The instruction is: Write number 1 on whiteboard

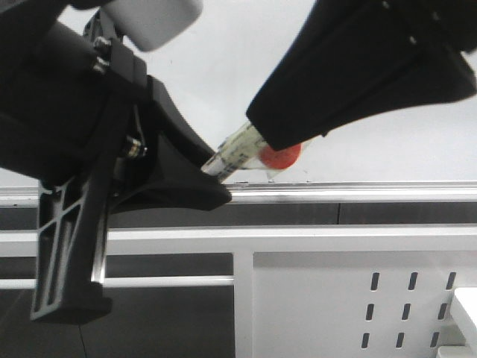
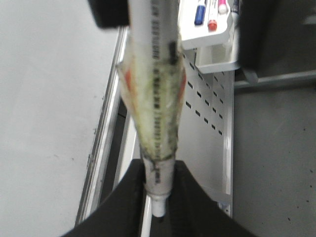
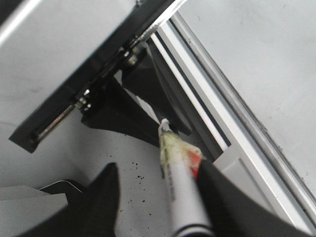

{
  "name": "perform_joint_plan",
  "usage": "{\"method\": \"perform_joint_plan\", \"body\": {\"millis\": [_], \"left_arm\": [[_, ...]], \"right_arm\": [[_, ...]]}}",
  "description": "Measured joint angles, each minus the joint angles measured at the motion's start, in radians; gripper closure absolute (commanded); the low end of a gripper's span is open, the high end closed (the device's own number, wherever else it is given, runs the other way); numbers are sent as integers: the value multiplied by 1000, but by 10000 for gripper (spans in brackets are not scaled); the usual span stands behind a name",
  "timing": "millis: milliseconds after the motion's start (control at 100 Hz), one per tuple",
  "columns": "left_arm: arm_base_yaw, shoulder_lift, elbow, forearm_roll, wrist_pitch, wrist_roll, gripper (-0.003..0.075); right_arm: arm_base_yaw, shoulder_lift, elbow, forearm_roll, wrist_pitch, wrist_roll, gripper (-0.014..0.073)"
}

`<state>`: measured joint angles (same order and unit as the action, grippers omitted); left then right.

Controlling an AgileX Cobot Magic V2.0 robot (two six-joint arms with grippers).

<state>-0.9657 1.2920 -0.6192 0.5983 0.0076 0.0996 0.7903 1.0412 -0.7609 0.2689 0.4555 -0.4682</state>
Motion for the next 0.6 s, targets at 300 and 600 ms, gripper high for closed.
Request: {"method": "perform_joint_plan", "body": {"millis": [300,600], "left_arm": [[0,0,0,4,1,2,740],[0,-10,0,0,4,3,649]], "right_arm": [[0,2,0,-13,-12,0,664],[0,2,0,-13,-17,-2,664]]}}
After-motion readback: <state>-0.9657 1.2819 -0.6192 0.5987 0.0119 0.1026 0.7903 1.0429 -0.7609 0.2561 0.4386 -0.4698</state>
